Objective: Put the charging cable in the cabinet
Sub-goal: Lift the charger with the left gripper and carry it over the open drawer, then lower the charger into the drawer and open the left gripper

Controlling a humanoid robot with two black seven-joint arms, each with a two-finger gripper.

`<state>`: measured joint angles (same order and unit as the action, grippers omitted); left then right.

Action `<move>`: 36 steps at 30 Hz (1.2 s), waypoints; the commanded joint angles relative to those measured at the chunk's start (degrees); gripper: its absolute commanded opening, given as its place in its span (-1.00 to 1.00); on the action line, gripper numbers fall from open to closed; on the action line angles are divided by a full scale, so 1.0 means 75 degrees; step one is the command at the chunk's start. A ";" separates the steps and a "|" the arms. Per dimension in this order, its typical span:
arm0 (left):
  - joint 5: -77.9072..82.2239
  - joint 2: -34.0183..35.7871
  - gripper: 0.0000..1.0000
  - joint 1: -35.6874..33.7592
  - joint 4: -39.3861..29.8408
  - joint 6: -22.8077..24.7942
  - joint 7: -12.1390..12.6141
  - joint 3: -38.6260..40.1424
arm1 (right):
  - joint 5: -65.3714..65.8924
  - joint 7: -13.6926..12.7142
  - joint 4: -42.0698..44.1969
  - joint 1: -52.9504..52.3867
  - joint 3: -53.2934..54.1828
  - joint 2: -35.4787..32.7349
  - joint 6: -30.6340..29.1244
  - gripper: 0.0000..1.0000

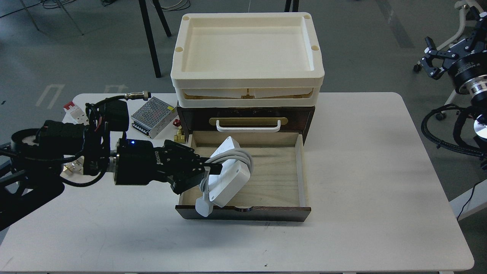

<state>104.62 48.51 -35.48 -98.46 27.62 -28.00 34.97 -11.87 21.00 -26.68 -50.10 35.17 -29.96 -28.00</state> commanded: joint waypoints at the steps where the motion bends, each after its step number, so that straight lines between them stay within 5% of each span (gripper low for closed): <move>1: 0.0089 -0.0361 -1.00 -0.0062 0.0657 0.0032 0.0000 -0.0034 | 0.0000 0.0000 0.0006 0.0035 0.0009 -0.0002 0.0000 1.00; 16: 0.0828 -0.1978 -1.00 -0.0062 0.3130 0.0009 0.0000 -0.0350 | 0.0000 0.0012 -0.0006 0.0059 0.0009 -0.0002 0.0000 1.00; 24: 0.0828 -0.2401 -0.99 -0.0191 0.3741 -0.0038 0.0000 -0.0373 | 0.0000 0.0012 -0.0006 0.0059 0.0009 -0.0014 0.0000 1.00; 27: 0.0816 -0.2413 -0.68 -0.0191 0.3718 -0.0003 0.0000 -0.0362 | 0.0000 0.0012 -0.0006 0.0047 0.0009 -0.0049 0.0000 1.00; 31: 0.0781 -0.2413 0.61 -0.0191 0.3636 -0.0003 0.0000 -0.0315 | -0.0012 0.0012 -0.0006 0.0059 0.0009 -0.0049 0.0000 1.00; 34: 0.0431 -0.2343 0.96 -0.0179 0.3414 -0.0026 0.0000 -0.0257 | -0.0012 0.0012 -0.0017 0.0059 0.0009 -0.0049 0.0000 1.00; 36: -0.0188 -0.2249 0.99 -0.0179 0.3156 -0.0026 0.0000 -0.0233 | -0.0012 0.0012 -0.0006 0.0059 0.0009 -0.0049 0.0000 1.00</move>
<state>108.49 30.79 -36.94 -72.47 27.54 -28.00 32.79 -11.95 21.10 -26.75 -49.74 35.25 -30.31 -28.00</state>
